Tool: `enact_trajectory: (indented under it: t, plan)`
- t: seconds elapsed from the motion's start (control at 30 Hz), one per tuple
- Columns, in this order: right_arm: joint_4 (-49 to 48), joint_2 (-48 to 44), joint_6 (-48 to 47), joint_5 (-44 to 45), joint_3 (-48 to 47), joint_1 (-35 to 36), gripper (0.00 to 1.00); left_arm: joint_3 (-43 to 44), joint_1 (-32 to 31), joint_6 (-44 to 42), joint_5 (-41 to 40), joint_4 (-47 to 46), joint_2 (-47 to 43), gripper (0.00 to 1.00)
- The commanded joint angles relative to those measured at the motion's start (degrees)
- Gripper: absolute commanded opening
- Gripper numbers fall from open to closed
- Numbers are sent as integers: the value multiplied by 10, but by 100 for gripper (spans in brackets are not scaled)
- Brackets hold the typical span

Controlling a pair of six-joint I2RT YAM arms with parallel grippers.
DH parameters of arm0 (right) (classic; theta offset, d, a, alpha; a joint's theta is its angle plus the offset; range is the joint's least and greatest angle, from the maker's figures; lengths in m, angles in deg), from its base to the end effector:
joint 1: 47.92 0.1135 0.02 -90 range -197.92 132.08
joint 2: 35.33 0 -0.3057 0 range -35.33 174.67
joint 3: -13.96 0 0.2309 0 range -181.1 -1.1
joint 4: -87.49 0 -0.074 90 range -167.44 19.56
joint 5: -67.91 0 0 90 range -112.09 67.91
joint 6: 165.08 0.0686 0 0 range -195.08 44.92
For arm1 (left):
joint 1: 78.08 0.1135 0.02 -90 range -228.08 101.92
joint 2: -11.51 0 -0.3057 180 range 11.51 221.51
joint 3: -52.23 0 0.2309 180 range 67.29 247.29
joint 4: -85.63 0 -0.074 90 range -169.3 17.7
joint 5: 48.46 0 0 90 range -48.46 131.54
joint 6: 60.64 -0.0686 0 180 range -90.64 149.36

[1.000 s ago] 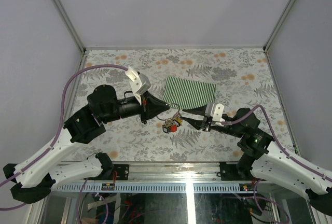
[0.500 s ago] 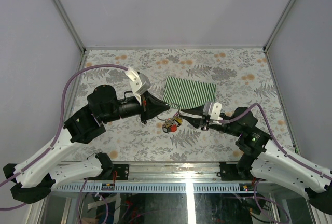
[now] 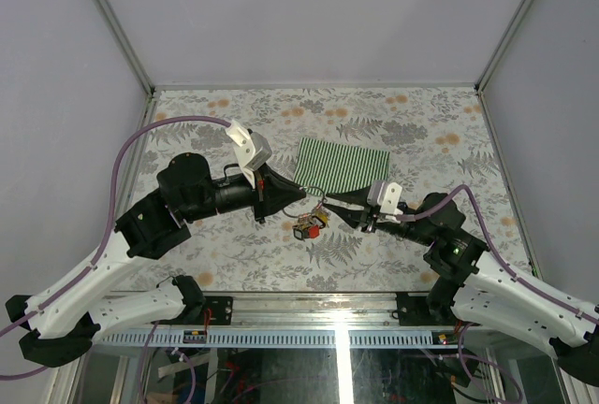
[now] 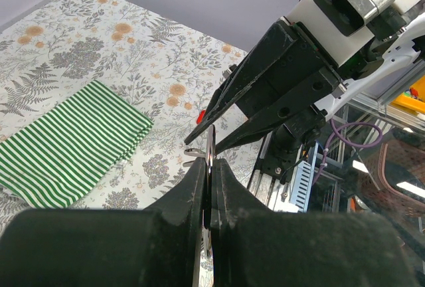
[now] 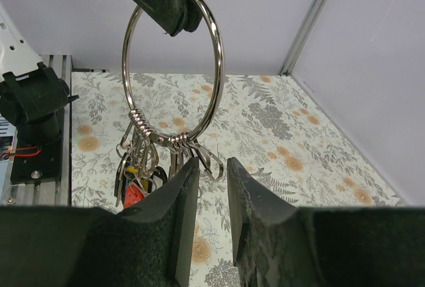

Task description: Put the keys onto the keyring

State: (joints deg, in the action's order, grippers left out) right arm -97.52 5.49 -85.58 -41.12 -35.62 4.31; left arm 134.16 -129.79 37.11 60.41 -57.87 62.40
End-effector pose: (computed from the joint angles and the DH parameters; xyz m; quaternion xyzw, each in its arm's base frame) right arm 0.0752 0.1336 0.3815 -0.4279 0.4521 0.3717 0.6887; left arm 0.0838 -0.1419 0.4565 0.3755 0.6356 -0.4344 0.5160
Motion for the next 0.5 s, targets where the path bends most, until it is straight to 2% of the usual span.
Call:
enact_trajectory:
  t: [0.0,0.47]
  plan:
    - [-44,-2,2,21,-3,0,30,16,1,5,1,-53,-4,0]
    - [-78,11,29,4,0,1,33,13,1,4,2,-58,-4,0]
